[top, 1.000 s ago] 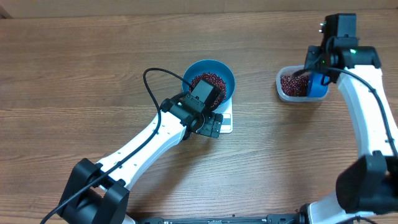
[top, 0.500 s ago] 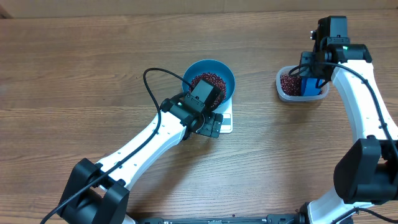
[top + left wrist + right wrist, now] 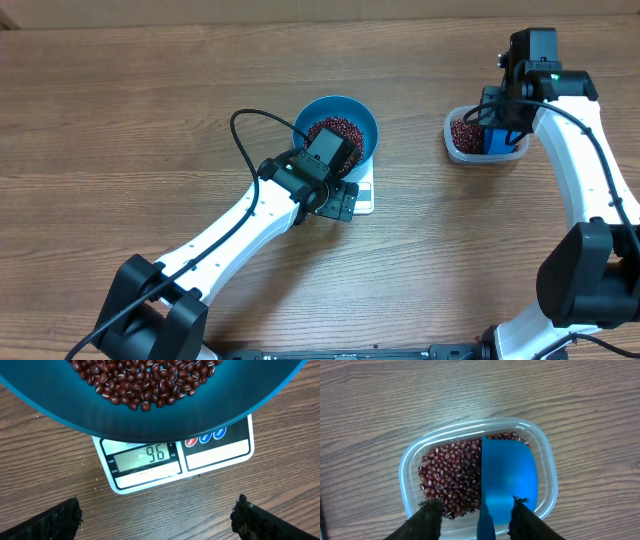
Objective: Scoop item into bowl and weigh 150g on scale
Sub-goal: 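Push the blue scoop down into the red beans with the right gripper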
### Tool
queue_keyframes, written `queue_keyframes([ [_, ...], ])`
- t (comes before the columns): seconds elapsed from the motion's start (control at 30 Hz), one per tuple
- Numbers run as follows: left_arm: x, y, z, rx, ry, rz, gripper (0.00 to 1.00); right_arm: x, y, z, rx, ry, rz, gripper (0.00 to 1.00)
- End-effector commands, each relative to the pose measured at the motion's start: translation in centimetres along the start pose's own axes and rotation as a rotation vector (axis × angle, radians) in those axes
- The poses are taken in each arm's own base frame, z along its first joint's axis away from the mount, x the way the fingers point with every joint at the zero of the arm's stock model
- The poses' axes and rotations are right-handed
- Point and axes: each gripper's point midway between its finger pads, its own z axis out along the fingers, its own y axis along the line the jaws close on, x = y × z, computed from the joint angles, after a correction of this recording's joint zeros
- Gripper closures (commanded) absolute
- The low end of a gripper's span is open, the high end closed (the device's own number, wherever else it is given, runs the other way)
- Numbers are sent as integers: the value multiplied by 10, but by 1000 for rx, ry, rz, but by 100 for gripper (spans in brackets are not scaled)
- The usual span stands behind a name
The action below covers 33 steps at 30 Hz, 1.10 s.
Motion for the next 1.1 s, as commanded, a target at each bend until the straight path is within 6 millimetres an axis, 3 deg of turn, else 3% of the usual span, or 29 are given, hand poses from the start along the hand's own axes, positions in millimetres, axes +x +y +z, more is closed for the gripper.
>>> queue_keyframes([
  [0.0, 1, 4, 2, -16, 3, -7, 1, -3, 0, 1, -3, -4, 13, 60],
  [0.1, 1, 4, 2, -16, 3, -7, 0, -1, 0, 4, -2, 4, 12, 67],
  [0.4, 1, 4, 2, -16, 3, -7, 1, 7, -2, 15, 14, 9, 11, 68],
  [0.53, 1, 4, 2, -16, 3, -7, 0, 6, -5, 16, 30, 2, 12, 75],
  [0.87, 1, 4, 2, -16, 3, -7, 0, 14, -5, 16, 32, 36, 7, 75],
  [1.07, 1, 4, 2, -16, 3, -7, 0, 8, -4, 16, 29, 13, 10, 75],
])
